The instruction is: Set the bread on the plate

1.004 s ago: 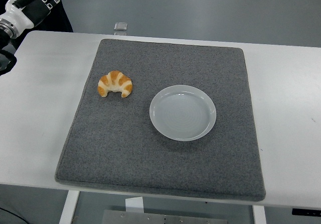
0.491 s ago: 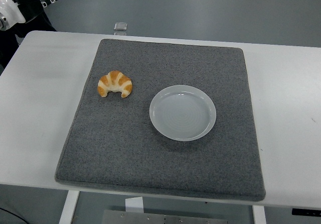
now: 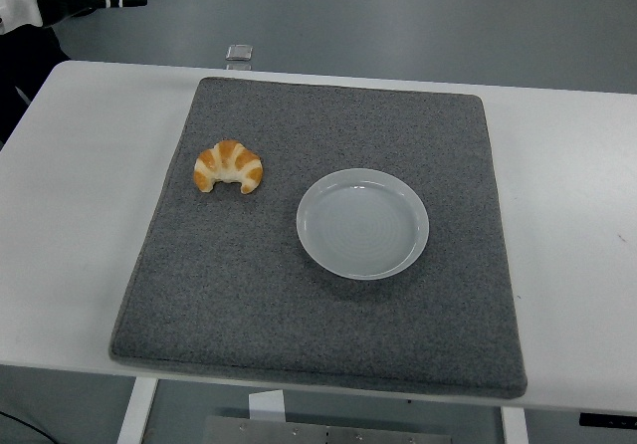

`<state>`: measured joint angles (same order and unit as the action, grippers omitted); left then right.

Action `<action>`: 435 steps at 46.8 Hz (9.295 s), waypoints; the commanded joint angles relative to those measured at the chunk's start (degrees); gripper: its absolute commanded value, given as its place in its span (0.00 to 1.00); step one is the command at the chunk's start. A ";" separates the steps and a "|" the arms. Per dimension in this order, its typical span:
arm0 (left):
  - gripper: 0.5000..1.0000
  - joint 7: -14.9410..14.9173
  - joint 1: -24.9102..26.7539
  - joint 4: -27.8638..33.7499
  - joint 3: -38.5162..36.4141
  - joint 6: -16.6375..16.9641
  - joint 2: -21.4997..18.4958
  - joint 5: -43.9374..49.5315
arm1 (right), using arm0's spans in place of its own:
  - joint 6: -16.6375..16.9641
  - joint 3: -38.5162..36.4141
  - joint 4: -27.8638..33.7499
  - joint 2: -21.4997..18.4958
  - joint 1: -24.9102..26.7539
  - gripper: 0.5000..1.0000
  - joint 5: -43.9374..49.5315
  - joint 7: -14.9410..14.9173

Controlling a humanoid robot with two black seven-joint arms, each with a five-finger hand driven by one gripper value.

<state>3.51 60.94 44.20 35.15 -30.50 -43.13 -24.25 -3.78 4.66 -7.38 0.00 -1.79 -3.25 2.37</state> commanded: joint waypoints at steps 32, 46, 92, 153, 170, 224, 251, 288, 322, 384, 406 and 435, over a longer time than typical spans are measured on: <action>1.00 2.11 -9.09 24.26 -0.61 15.29 -2.75 -37.26 | 0.00 0.00 0.00 0.00 -0.05 0.90 0.00 0.00; 1.00 2.11 -11.11 24.00 -7.54 26.97 1.91 -48.43 | 0.00 0.00 0.00 0.00 0.03 0.90 0.00 0.00; 0.99 1.85 -11.02 17.06 -16.87 33.75 9.91 -52.13 | 0.00 0.00 0.00 0.00 0.03 0.90 0.00 0.00; 0.00 9.05 -0.39 17.58 -16.95 32.87 3.67 -51.25 | 0.00 0.00 0.00 0.00 0.03 0.90 0.00 0.00; 0.00 9.14 10.15 17.49 -16.60 25.58 1.21 -49.84 | 0.00 0.00 0.00 0.00 -0.05 0.90 0.00 0.00; 0.00 9.14 15.79 22.59 -17.30 21.62 15.36 -49.05 | 0.00 0.00 0.00 0.00 0.03 0.90 0.00 0.00; 0.00 9.06 7.35 22.33 -19.33 22.24 21.16 -57.84 | 0.00 0.00 0.00 0.00 -0.05 0.90 0.00 0.00; 0.00 9.06 -1.62 17.50 -19.50 23.64 26.08 -65.13 | 0.00 0.00 0.00 0.00 -0.05 0.90 0.00 0.00; 0.05 9.06 -2.15 15.65 -21.88 24.17 27.67 -64.96 | 0.00 0.00 0.00 0.00 -0.05 0.90 0.00 0.00; 1.00 10.20 2.43 13.90 -13.27 16.62 17.21 -20.24 | 0.00 0.00 0.00 0.00 0.03 0.90 0.00 0.00; 1.00 9.41 1.81 -0.34 -6.93 4.05 15.98 1.82 | 0.00 0.00 0.00 0.00 0.03 0.90 0.00 0.00; 1.00 -4.56 0.32 -13.88 -6.85 -4.50 15.27 32.67 | 0.00 0.00 0.00 0.00 -0.05 0.90 0.00 0.00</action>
<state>0.68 61.68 31.16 28.23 -35.01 -28.07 4.56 -3.78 4.66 -7.38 0.00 -1.76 -3.25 2.38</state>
